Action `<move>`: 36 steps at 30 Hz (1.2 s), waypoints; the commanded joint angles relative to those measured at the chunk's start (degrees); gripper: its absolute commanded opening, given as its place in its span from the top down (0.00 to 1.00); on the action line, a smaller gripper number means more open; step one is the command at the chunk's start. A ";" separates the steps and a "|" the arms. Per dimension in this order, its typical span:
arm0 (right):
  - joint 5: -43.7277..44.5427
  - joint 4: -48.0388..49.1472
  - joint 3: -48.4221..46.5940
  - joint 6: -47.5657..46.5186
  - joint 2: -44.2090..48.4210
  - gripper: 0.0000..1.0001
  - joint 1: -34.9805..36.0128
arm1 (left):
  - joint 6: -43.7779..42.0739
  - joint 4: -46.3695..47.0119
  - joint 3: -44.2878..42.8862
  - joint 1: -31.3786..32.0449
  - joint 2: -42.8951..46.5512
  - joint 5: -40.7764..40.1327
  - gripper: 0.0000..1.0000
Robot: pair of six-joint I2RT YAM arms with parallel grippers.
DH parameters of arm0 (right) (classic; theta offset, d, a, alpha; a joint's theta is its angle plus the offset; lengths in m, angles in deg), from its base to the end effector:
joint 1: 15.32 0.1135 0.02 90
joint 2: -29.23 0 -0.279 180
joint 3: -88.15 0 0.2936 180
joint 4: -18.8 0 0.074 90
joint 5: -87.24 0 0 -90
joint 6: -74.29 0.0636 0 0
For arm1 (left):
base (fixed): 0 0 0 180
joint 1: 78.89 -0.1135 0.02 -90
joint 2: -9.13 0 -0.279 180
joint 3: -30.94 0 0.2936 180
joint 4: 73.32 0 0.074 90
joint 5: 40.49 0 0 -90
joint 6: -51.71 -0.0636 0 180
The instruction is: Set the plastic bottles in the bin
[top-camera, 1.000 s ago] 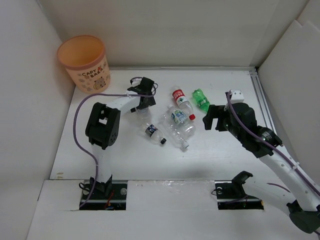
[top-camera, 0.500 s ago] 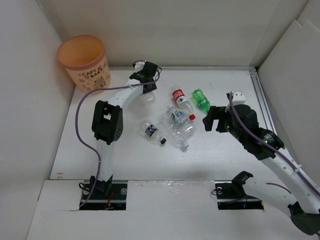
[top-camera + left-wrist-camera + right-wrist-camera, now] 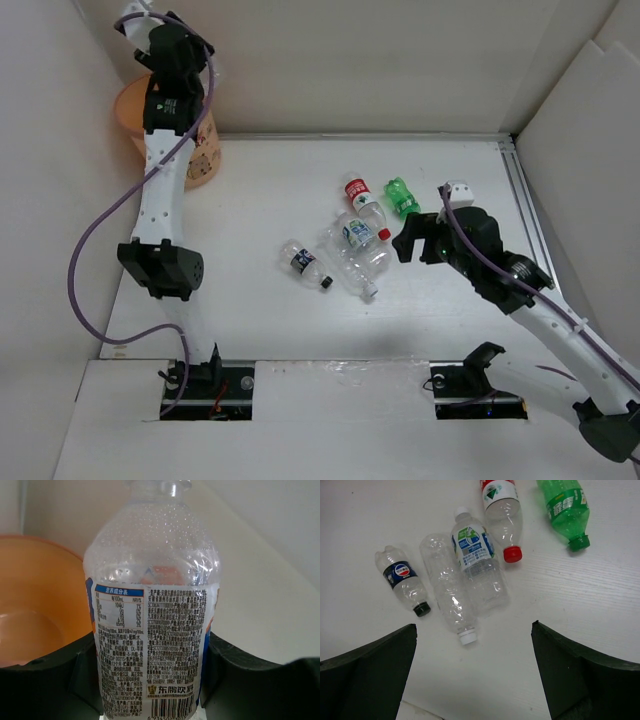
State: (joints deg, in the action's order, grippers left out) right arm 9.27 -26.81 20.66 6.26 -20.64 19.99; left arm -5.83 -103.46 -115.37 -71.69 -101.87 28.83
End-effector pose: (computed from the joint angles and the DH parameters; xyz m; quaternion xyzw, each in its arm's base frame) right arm 0.2037 0.1281 0.3518 -0.0454 0.8529 0.1667 0.4926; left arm 0.4915 -0.0394 0.5557 -0.2744 0.6185 -0.1325 0.7243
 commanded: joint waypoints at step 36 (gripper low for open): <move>-3.07 9.65 0.78 0.61 -10.94 0.00 2.22 | -10.58 30.31 -4.54 -11.68 -14.52 -18.96 0.00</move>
State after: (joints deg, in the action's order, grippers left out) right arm 4.57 -20.39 24.09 6.85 -29.18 21.59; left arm -15.38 -75.50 -118.14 -83.12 -123.68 10.93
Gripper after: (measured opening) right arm 0.999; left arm 0.997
